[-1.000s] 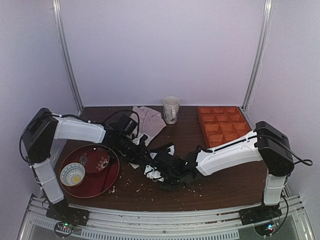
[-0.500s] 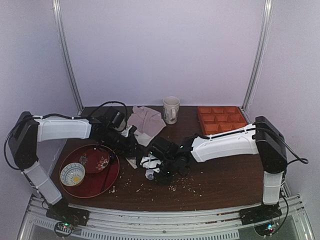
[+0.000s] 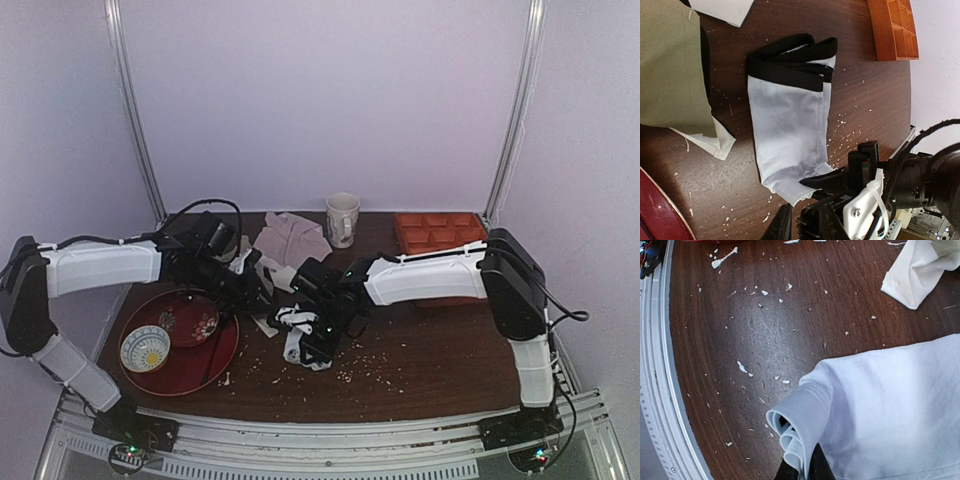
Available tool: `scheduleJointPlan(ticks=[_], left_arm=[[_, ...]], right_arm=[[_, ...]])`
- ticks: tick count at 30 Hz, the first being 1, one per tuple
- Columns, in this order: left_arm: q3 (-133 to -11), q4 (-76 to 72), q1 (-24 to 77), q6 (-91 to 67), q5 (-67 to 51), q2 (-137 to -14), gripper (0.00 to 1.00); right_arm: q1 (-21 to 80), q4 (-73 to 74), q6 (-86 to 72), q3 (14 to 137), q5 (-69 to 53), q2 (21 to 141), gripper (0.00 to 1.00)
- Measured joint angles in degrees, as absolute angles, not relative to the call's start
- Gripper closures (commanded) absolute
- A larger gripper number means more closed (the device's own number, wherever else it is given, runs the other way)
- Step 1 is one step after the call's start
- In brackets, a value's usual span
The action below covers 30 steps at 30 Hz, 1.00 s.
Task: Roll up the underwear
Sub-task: Roll the underwear at the center of the board.
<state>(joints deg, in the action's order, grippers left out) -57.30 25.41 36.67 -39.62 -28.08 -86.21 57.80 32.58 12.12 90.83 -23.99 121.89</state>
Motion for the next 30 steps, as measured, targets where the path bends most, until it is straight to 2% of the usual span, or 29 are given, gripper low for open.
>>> scheduleJointPlan(ticks=[14,26,30], left_arm=[[-49.23,23.66,36.05,-39.68,-25.28,-77.73,0.72],[-43.24,25.10,36.05,-39.38,-23.20,-70.61,0.74],[-39.31,23.20,36.05,-39.20,-23.94,-70.04,0.69]], right_arm=[[54.22,38.33,10.48,99.31,-39.09,129.27,1.00],[52.71,40.93,8.93,105.06,-40.56,132.60,1.00],[52.71,42.52,8.84,107.90,-41.15,134.43,1.00]])
